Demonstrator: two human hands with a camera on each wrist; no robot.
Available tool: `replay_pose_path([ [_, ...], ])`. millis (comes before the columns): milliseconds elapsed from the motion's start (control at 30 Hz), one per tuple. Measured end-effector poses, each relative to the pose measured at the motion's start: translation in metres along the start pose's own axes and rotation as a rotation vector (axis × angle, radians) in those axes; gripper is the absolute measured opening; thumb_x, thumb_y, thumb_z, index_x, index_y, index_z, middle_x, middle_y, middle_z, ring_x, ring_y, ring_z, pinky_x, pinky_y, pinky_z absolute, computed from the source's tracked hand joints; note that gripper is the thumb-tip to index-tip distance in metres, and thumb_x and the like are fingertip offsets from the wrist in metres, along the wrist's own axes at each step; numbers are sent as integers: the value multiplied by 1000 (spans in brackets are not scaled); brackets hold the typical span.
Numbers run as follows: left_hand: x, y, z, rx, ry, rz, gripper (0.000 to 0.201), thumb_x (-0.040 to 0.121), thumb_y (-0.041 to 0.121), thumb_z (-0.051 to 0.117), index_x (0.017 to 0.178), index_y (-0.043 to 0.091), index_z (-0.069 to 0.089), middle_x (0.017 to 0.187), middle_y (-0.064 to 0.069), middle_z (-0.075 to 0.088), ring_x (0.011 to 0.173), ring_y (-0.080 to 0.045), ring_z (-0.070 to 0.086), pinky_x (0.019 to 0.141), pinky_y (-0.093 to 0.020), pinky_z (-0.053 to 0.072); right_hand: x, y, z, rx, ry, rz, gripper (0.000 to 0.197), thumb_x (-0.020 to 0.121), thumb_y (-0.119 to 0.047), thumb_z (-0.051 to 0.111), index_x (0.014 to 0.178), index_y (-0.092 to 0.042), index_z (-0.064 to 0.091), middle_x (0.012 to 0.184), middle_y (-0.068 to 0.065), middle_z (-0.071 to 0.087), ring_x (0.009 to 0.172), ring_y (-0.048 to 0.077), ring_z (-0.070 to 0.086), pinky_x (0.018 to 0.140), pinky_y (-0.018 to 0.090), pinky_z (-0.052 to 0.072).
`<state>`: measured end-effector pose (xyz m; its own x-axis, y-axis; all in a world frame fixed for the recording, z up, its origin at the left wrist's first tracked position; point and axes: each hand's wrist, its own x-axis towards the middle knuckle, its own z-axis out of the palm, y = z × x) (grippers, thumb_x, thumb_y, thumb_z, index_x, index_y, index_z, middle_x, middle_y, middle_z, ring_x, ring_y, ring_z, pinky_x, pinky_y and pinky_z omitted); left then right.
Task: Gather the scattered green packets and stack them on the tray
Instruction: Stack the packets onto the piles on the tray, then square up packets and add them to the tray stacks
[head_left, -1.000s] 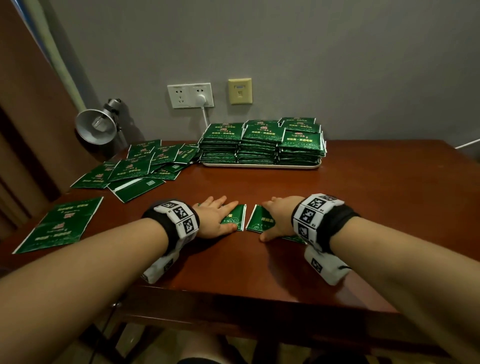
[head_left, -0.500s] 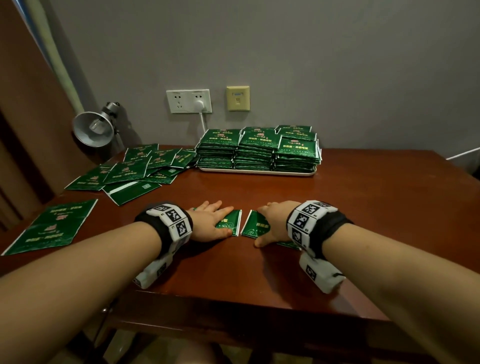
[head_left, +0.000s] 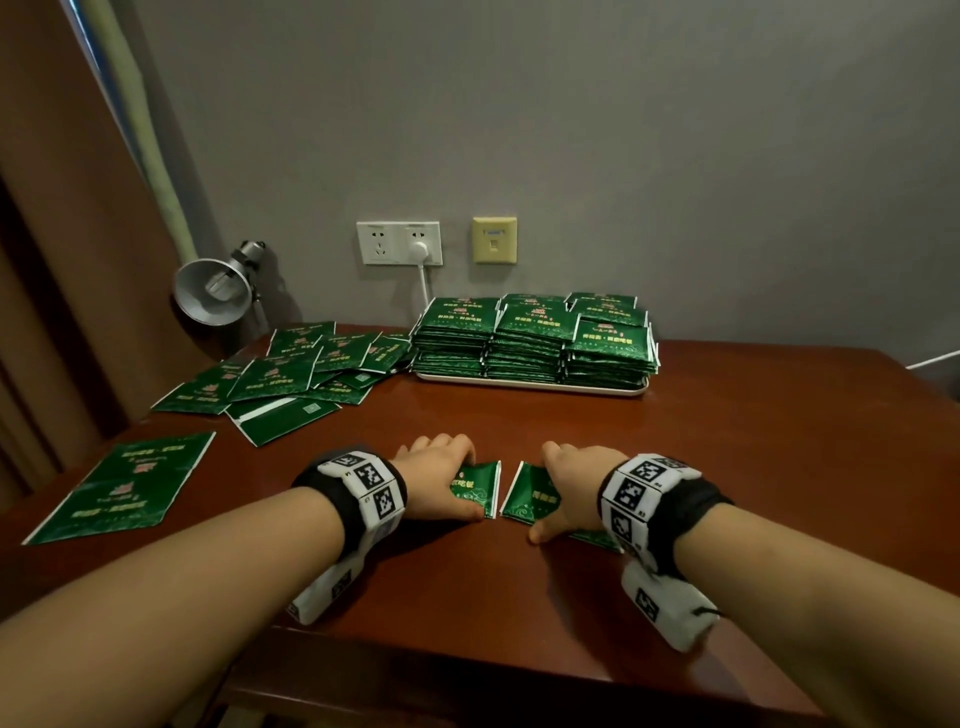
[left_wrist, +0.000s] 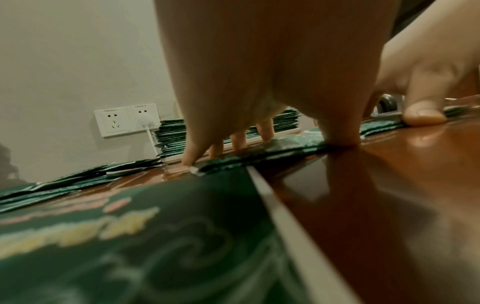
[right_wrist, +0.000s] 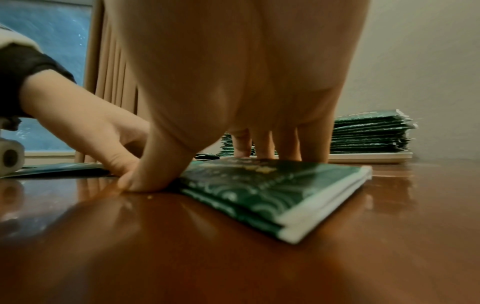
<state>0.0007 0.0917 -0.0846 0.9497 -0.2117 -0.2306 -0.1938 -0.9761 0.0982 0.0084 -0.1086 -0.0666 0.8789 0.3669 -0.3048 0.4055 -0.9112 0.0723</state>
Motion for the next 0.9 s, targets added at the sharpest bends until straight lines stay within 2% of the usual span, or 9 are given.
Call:
replay_pose_path([
  [133, -4, 3, -2, 33, 78, 48, 56, 76, 59, 66, 111, 28, 37, 115, 4, 46, 103, -17, 43, 100, -43, 36, -1, -2, 0, 21, 9, 9, 89, 63, -68, 76, 121, -14, 36, 121, 6, 54, 104, 28, 58, 83, 42, 51],
  [233, -8, 5, -3, 2, 82, 37, 65, 75, 59, 68, 121, 27, 34, 121, 1, 44, 110, -19, 45, 99, -40, 40, -4, -4, 0, 45, 32, -13, 85, 63, -63, 79, 117, -16, 34, 119, 6, 54, 101, 28, 59, 80, 42, 51],
  [367, -12, 6, -2, -23, 77, -15, 80, 77, 58, 67, 137, 24, 27, 131, -4, 43, 119, -26, 49, 101, -41, 42, -7, -9, -1, -29, 104, -56, 86, 66, -59, 80, 123, -16, 33, 119, 6, 54, 106, 29, 58, 83, 43, 51],
  [467, -14, 5, -4, -44, 48, -16, 79, 77, 57, 67, 135, 22, 27, 131, -6, 48, 112, -24, 53, 97, -41, 45, -10, -13, 5, -63, 175, -95, 80, 74, -55, 75, 130, -16, 32, 119, 8, 54, 104, 29, 59, 83, 43, 52],
  [533, -16, 5, -6, -72, 19, -30, 89, 69, 66, 69, 133, 23, 26, 131, -4, 47, 110, -23, 54, 94, -40, 47, -14, -12, 11, -39, 235, -127, 78, 79, -58, 68, 134, -17, 31, 119, 8, 51, 104, 29, 59, 84, 43, 52],
  [600, -18, 2, -8, -103, 24, -52, 100, 58, 72, 72, 133, 26, 23, 131, -3, 45, 108, -21, 54, 92, -39, 50, -15, -7, 14, 1, 238, -144, 86, 74, -64, 66, 136, -18, 27, 120, 6, 49, 104, 27, 58, 87, 42, 51],
  [667, -18, -4, -9, -130, 57, -67, 99, 56, 65, 75, 132, 30, 21, 129, -2, 45, 98, -19, 56, 83, -35, 52, -15, 2, 12, 51, 191, -129, 95, 66, -67, 71, 135, -23, 23, 121, 3, 48, 103, 24, 57, 89, 40, 52],
  [733, -17, -12, -12, -151, 83, -76, 97, 59, 54, 75, 135, 33, 18, 130, 0, 44, 89, -15, 56, 76, -31, 51, -12, 10, 4, 84, 169, -118, 90, 64, -59, 75, 129, -24, 24, 118, 1, 49, 100, 22, 57, 87, 38, 52],
  [900, -6, -28, -43, -211, 154, -63, 101, 67, 35, 79, 145, 35, 15, 135, 0, 43, 107, -17, 53, 90, -35, 52, 5, 27, -32, 87, 233, -108, 71, 69, -45, 75, 119, -22, 30, 110, 0, 50, 93, 22, 56, 81, 37, 51],
])
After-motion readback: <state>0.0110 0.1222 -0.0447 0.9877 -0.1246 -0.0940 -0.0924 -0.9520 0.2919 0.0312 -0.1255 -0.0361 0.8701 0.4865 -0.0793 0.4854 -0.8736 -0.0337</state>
